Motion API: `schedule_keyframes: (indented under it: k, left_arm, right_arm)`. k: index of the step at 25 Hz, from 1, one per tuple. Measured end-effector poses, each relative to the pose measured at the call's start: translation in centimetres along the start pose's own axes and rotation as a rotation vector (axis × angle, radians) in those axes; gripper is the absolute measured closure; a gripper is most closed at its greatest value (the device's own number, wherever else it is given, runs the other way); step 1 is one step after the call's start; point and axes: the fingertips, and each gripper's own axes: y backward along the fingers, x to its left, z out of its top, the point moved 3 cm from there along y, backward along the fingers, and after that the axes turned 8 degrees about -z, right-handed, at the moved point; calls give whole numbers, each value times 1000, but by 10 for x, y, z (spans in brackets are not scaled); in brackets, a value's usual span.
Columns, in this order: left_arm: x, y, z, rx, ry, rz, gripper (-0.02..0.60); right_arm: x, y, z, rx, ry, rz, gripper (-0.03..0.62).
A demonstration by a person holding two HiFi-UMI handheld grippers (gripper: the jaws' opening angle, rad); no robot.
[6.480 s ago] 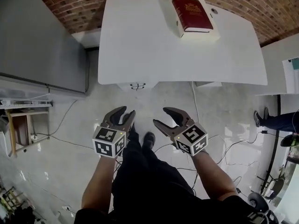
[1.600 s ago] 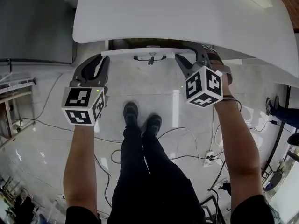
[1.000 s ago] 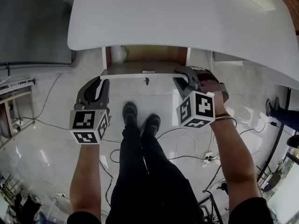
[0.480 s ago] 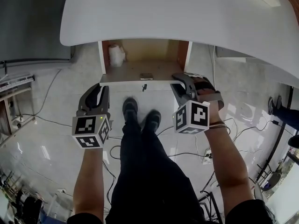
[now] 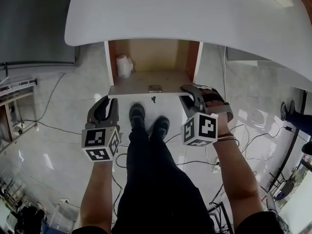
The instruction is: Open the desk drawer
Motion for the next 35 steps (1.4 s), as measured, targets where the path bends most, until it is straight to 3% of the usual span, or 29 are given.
schedule_keyframes:
  k: [7, 14, 19, 23, 27, 31, 35]
  left_arm:
    - [0, -1, -3, 27, -23, -31, 509]
    - [3, 0, -5, 79, -38, -29, 506]
    - [5, 14, 1, 130, -67, -4, 486]
    - [2, 25, 22, 115, -69, 1, 486]
    - [-13, 36, 45, 95, -48, -10, 486]
    - [-39, 72, 80, 77, -15, -36, 486]
    - [-58, 91, 138, 14, -33, -54, 486]
  right_arm:
    - [2, -2, -2, 13, -22, 33, 519]
    - [3, 5, -1, -53, -169, 51, 463]
    - [0, 29, -6, -78, -238, 38, 462]
    - [-8, 52, -17, -97, -329, 4, 462]
    - [-15, 78, -28, -115, -501, 7, 464]
    - [-25, 127, -9, -145, -642, 41, 464]
    - [-60, 160, 20, -220, -636, 39, 465]
